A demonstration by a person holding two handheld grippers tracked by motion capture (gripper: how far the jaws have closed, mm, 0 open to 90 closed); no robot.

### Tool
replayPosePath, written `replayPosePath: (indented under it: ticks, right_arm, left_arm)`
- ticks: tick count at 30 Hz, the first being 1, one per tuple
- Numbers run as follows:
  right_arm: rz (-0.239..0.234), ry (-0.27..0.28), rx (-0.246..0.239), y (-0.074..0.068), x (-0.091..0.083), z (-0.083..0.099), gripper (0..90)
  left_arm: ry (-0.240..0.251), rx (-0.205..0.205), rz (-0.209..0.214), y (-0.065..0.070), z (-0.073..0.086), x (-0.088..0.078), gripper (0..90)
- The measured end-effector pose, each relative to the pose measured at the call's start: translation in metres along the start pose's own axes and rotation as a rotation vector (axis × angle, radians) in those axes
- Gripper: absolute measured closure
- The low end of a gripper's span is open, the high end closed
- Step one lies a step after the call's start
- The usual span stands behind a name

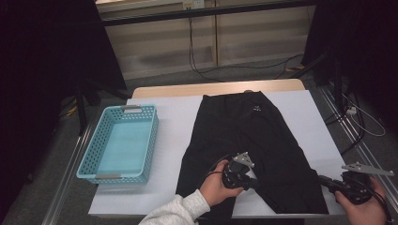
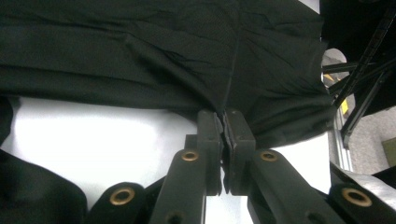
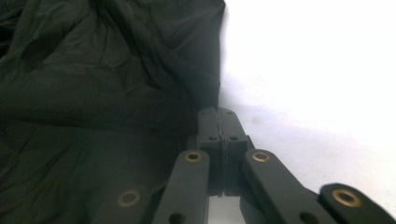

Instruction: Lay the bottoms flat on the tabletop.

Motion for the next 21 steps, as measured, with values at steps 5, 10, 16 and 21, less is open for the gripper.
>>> replayPosePath:
  ticks: [5,10,16,21]
  right_arm:
    - [0.035,-0.018,0.003,0.003,-0.002,0.001,90.0]
    - [0.023,0.010,-0.004,-0.001,-0.003,-0.003,80.4]
    - [-0.003,0.013,0.001,-0.004,0.000,-0.002,68.5]
    - [-0.008,-0.008,-0.023,-0.008,0.008,-0.002,78.5]
  left_arm:
    - [-0.004,-0.002,-0.010,-0.001,0.000,-0.004,78.2]
    - [0.029,-0.045,-0.022,-0.008,-0.003,-0.014,61.1]
    - [0.047,-0.048,-0.078,-0.022,-0.004,-0.026,49.9]
    - [0.070,-0.050,-0.137,-0.035,-0.003,-0.042,38.6]
Point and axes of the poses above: each handheld gripper's, and its own axes: x roughly forward along the jaws, z roughly out of its underside, y roughly to its right, the point moved 6 cm from there along x, roughly forward along the jaws, and after that the axes turned 15 degrees about -y, right-handed, at the moved point
